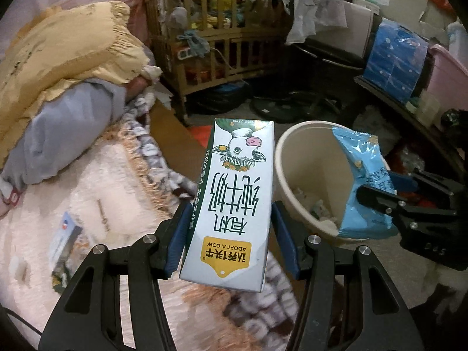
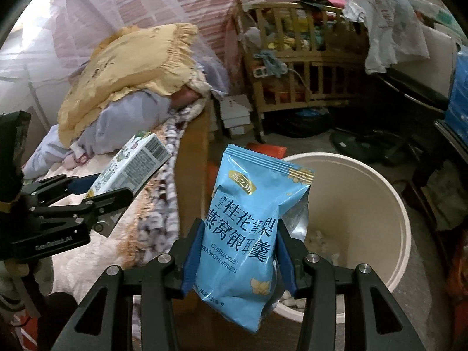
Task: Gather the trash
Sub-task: 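Carry both items over the white bucket and open both tools to drop them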
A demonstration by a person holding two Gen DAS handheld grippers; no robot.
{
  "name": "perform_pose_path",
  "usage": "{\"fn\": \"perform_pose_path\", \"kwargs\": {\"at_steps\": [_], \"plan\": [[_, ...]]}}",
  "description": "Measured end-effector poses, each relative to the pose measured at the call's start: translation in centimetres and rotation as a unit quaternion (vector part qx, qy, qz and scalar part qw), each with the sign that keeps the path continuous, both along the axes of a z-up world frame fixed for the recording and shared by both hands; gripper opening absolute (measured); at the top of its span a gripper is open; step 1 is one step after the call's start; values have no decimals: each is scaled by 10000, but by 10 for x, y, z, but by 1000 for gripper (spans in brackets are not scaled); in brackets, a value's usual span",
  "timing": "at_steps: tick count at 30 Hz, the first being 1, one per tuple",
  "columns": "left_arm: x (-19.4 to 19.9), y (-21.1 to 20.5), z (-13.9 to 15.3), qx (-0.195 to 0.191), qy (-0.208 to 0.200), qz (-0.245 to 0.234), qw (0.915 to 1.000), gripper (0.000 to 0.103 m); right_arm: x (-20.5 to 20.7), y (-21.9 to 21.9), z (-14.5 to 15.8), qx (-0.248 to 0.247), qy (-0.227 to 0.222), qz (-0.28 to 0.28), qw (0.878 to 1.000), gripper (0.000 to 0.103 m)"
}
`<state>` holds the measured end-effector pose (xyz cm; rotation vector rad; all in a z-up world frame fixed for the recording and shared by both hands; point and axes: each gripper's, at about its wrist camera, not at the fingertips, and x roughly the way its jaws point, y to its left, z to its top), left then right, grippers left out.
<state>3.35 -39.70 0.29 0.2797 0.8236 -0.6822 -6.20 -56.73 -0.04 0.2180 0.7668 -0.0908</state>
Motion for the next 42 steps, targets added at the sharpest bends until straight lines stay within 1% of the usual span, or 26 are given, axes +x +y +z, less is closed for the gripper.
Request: {"fn": "perform_pose_path", "kwargs": {"at_steps": [4,14,22,27,37,42], "plan": [[1,-17,-3,-23,93,-107,9999,54,0,-16,-8,147,4,-174,9997,44],[2,-51,-15,58,169,-247,9995,54,-2,-46,-25,320,121,-537,9980,44],[6,-69,-25,90,273,-305,9991,54,-3,-57,-37,68,391,-697,9968,44],[10,-78,-31,83,357,-331,9988,54,-4,-60,-37,91,366,-713,9967,44],[17,-96,-40,-92,673,-448,9967,54,-4,-62,-37,39,374,-824,9959,44],[19,-102,-43,-168,812,-485,9954,54,-5,-69,-40,52,430,-914,9949,46]]}}
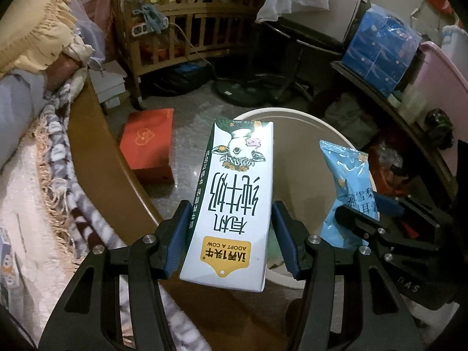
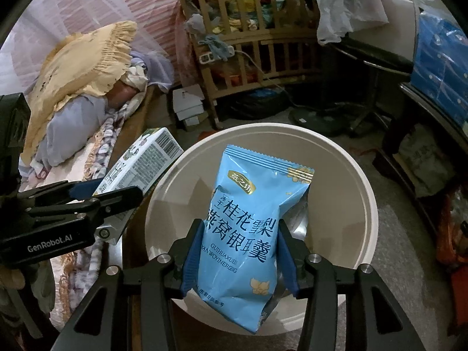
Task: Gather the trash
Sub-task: 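Carry both items over the white bucket and open both tools to drop them, then move both open tools back over the remaining packets on the bed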
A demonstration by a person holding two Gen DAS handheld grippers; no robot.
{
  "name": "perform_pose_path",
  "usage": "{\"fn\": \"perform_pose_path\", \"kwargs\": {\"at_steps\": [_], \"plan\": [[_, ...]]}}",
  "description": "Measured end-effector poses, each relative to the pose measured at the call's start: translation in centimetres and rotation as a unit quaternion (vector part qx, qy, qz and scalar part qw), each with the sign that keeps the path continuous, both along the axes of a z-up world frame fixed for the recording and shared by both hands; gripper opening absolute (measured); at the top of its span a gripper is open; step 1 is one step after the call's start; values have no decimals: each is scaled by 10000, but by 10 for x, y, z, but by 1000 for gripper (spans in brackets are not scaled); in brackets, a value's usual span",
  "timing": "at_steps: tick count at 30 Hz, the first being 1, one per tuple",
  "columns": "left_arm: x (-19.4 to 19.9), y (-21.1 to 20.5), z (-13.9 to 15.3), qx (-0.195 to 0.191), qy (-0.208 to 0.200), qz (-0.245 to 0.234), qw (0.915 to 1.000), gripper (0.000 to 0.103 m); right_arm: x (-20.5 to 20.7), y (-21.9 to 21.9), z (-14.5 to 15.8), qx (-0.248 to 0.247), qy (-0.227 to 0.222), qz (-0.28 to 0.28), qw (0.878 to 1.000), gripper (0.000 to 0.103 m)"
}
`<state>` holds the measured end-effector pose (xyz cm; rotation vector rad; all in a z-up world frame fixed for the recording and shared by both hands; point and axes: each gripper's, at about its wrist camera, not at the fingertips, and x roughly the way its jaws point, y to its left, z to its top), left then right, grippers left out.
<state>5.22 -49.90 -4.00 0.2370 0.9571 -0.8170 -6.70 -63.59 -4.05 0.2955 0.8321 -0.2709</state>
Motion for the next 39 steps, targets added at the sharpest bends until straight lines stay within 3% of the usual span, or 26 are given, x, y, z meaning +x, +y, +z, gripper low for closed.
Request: {"fn": "perform_pose_path", "kwargs": {"at_steps": [11,13,14,15,21,29,34,39], "plan": [[1,-6,1,-216,136,-87,9996,54,-1,-6,-1,-42,24,-176,9998,50],[3,-3,1,-393,248,-94,9989,55,-1,-8,0,-129,15,-275,9995,58],[4,-2,2,-430,288,-92,9986,56,-2,-9,1,-154,9,-322,9994,69],[5,-2,2,-457,325,-93,9984,57,-3,-11,2,-175,-24,-379,9991,74],[3,10,10,-428,342,-34,9985,58,-7,-13,6,-100,-158,-399,9990,74],[-5,56,28,-252,-56,254,9993,58,-6,9,10,6,-426,-86,9991,74],[-7,94,35,-101,-338,549,9979,58,-1,32,15,267,-661,201,9973,74],[-7,136,43,-16,-554,861,9947,58,11,75,28,152,-767,611,9951,74]]}}
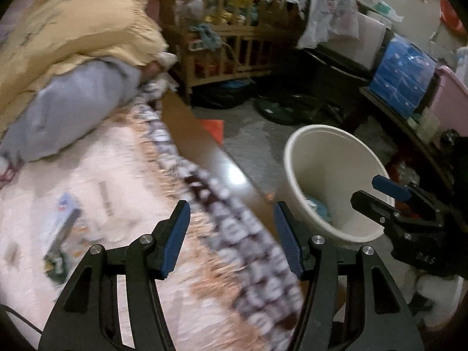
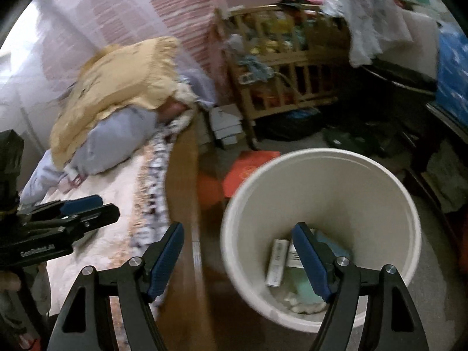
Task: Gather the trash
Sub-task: 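Move both open tools back over the remaining packets on the bed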
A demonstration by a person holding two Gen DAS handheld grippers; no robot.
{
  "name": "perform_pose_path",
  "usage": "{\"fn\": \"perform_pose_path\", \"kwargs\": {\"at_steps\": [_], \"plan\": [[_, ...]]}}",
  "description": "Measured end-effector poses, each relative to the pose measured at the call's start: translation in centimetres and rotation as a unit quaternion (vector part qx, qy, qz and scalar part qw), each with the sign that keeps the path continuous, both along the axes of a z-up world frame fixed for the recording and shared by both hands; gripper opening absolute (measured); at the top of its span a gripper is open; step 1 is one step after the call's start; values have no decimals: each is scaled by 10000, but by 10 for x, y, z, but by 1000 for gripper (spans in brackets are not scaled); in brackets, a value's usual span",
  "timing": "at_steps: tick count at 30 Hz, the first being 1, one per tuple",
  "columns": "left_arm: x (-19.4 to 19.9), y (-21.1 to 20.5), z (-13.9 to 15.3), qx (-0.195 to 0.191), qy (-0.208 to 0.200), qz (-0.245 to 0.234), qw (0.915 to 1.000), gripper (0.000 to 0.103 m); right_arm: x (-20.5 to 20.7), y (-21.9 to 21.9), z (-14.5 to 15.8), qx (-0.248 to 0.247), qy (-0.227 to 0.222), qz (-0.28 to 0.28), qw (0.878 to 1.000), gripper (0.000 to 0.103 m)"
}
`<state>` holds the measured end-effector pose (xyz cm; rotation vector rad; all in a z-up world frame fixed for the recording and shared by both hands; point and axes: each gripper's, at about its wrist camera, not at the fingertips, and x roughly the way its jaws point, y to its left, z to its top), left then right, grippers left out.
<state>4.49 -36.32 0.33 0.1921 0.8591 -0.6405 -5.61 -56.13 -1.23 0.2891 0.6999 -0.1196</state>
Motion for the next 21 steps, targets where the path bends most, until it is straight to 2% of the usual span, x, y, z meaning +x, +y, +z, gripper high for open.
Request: {"fn": "perform_pose_path", "kwargs": {"at_steps": [8,21], "plan": [[1,71,5,118,-236,501,9984,58,25,70,2,45,72,665,9978,75],[27,190,-11,194,-40,1386,9901,58,65,169,-4,149,245,1634,9861,75]]}}
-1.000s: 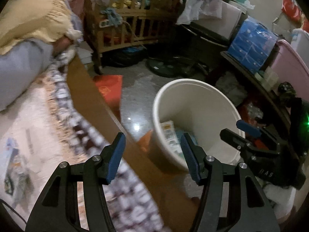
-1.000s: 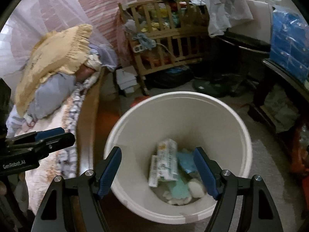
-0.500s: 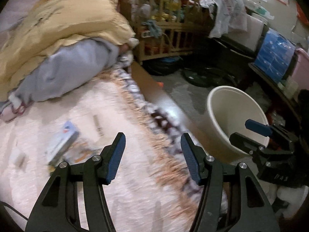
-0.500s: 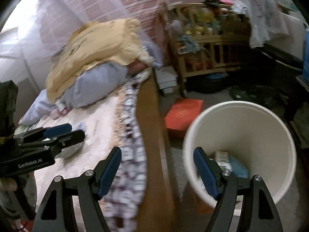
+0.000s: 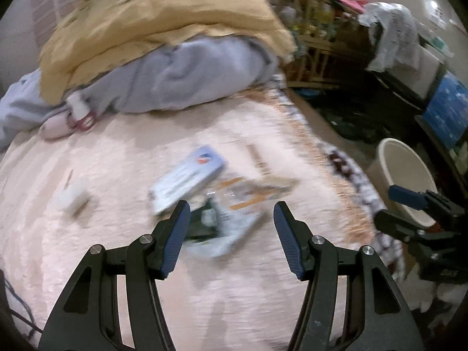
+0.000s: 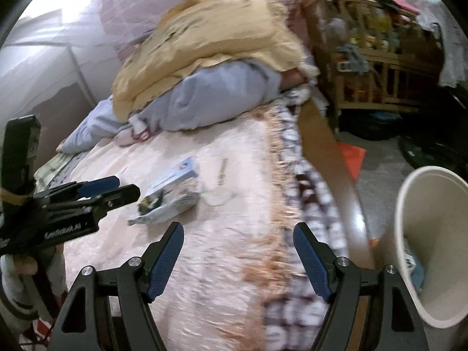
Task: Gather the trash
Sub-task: 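Move both open tools back over the remaining packets on the bed, then grasp the dark green packet with the left tool while the right tool grasps the white-orange packet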
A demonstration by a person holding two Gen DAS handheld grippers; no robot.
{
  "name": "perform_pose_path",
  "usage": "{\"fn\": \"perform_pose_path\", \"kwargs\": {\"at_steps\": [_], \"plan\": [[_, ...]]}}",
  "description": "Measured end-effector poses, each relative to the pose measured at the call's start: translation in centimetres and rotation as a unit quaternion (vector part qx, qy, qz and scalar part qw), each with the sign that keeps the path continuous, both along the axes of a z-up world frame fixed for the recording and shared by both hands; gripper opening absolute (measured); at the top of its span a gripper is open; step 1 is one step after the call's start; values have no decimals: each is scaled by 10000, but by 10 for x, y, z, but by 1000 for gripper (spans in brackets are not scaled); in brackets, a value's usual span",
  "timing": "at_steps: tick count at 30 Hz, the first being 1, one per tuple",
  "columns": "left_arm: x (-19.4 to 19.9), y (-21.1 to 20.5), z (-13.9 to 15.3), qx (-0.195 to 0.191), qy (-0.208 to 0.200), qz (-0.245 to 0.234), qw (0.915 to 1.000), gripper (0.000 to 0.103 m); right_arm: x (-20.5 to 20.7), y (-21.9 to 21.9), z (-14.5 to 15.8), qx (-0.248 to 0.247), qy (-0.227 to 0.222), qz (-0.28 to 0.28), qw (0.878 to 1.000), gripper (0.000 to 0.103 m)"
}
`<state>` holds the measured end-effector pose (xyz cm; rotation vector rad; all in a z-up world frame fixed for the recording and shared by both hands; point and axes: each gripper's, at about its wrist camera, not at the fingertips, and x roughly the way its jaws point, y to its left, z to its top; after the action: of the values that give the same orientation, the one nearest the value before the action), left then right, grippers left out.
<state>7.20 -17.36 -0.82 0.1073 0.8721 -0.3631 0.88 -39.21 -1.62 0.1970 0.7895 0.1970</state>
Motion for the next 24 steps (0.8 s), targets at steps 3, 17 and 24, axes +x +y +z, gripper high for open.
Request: {"fn": "perform_pose_path", "kwargs": {"at_steps": [3,17,24], "plan": [[8,31,-8,54,46,251,9997,58,9,19,-5,-15,66,200,9998,75],[34,84,-42,-468,554,-47,9974,58,46,78,-19,-116,343,736,9966,76],[55,53,-71,-92,869,-1002,9911,61,50,80,-20,-153,394,680,9968,76]]}}
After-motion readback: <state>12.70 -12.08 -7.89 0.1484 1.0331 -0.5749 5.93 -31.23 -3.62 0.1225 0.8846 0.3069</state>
